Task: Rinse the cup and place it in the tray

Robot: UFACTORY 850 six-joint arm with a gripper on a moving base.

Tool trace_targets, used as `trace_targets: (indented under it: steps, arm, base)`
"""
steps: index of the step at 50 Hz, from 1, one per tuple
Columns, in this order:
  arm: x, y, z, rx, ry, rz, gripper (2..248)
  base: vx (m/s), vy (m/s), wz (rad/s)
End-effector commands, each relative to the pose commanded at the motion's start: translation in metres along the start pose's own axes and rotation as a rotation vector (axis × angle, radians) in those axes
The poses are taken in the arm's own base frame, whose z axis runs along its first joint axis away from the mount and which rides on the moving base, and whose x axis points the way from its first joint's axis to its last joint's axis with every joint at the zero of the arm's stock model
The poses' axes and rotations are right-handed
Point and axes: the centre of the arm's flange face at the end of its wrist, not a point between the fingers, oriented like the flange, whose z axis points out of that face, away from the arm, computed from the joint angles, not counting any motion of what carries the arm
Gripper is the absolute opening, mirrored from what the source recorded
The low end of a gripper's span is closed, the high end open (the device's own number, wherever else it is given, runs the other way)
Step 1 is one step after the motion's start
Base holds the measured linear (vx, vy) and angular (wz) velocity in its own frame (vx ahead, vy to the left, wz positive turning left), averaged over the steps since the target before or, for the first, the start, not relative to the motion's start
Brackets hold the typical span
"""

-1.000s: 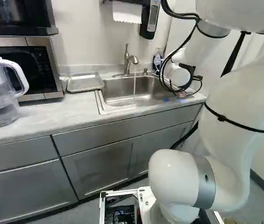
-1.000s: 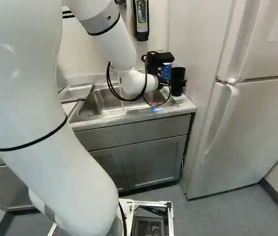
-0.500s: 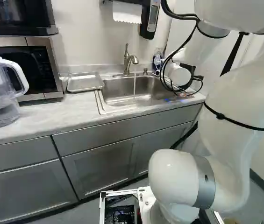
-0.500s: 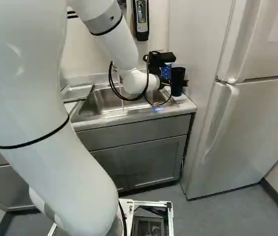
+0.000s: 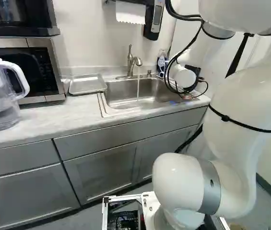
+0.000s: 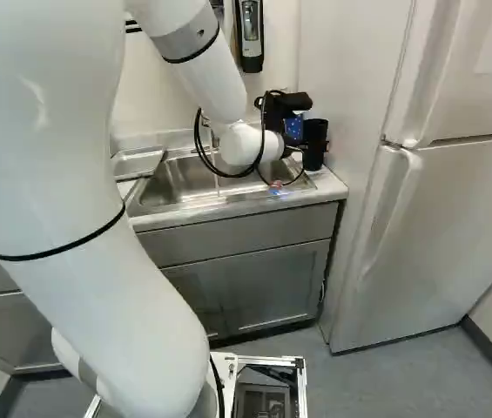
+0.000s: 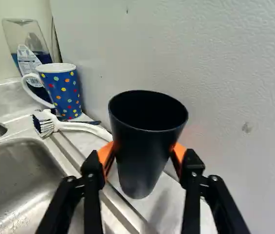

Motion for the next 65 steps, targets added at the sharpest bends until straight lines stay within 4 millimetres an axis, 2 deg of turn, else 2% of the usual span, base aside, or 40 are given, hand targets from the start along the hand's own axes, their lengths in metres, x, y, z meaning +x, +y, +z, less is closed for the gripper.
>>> trace_targets:
  steps: [1,2,6,7,25,65]
  arm:
    - [0.0,0.0,0.0,0.0,0.0,0.0,176]
    - [0.0,0.0,0.0,0.0,0.0,0.0,139]
    - [0.0,0.0,0.0,0.0,0.0,0.0,139]
    - [0.0,0.0,0.0,0.0,0.0,0.0,121]
    - [0.002,0.0,-0.001,0.0,0.003,0.001,121]
    - [0.041,0.001,-0.019,0.01,0.086,0.028,121]
  base:
    - [0.0,0.0,0.0]
    - [0.0,0.0,0.0]
    - [0.0,0.0,0.0]
    - [0.0,0.0,0.0]
    - [0.0,0.0,0.0]
    - [0.0,0.0,0.0]
